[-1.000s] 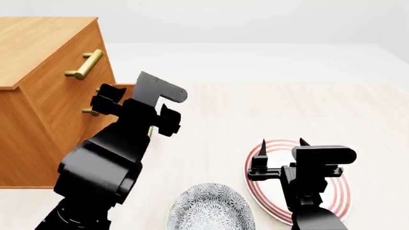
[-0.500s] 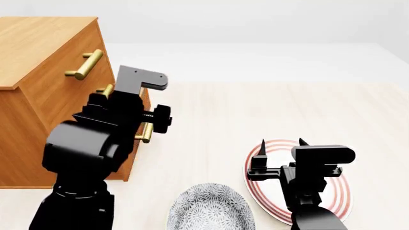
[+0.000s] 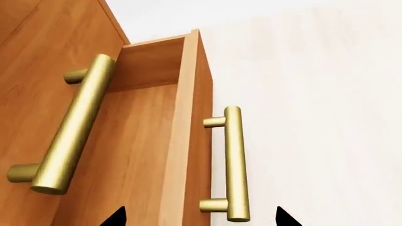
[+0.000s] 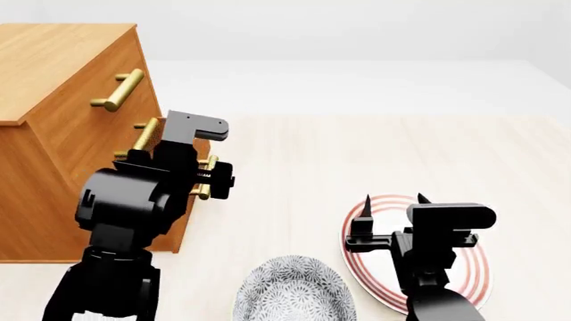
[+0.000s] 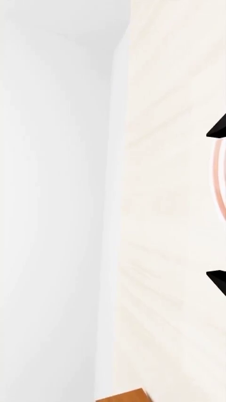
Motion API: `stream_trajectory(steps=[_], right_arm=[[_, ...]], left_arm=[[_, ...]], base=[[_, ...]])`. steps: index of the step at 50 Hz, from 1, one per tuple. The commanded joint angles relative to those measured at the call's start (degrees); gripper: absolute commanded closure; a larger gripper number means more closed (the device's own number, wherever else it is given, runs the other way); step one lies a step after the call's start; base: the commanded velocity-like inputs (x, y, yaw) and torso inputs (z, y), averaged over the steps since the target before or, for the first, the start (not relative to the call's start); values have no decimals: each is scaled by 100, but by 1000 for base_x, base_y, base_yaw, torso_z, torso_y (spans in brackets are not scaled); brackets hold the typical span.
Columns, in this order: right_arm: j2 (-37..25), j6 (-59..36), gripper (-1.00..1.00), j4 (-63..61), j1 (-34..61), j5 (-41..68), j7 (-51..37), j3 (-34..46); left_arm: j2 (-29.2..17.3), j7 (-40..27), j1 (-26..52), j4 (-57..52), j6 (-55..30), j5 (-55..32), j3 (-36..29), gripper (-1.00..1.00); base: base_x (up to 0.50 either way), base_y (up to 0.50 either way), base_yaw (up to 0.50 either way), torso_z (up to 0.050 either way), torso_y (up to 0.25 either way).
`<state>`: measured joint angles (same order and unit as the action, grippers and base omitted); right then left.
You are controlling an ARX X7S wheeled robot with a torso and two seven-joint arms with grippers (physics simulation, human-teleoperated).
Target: Open the bottom drawer of the cabinet.
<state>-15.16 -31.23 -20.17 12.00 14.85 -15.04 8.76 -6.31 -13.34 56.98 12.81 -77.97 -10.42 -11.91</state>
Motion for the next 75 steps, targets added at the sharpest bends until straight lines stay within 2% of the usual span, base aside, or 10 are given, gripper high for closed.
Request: stream_trajectory(steps=[1, 31, 41, 48, 64, 75], right_arm=[[-12, 15, -100, 36, 13, 12, -21, 27], [-59, -57, -100, -24, 58, 68, -98, 107], [-66, -8, -100, 26, 60, 74, -110, 135], [-80, 8, -100, 15, 50, 95, -126, 129], [-116, 26, -100, -1, 40, 134, -157, 132], [-134, 16, -100, -16, 48, 160, -177, 141]], left_arm=[[-29, 40, 23, 770, 406, -4, -15, -100], [-52, 201, 320, 2817, 1513, 31, -115, -100], [-30, 577, 401, 3293, 1630, -45, -322, -100], [-70, 993, 249, 2864, 1342, -209, -544, -100], [-78, 1191, -228, 1185, 407, -622, -669, -100], [-53, 1298, -298, 776, 159, -864, -622, -100]], base=[[0, 0, 0, 0, 0], [0, 0, 0, 0, 0], [0, 0, 0, 0, 0], [0, 0, 0, -3, 0], [-1, 0, 0, -1, 0], [-22, 0, 7, 0, 13]])
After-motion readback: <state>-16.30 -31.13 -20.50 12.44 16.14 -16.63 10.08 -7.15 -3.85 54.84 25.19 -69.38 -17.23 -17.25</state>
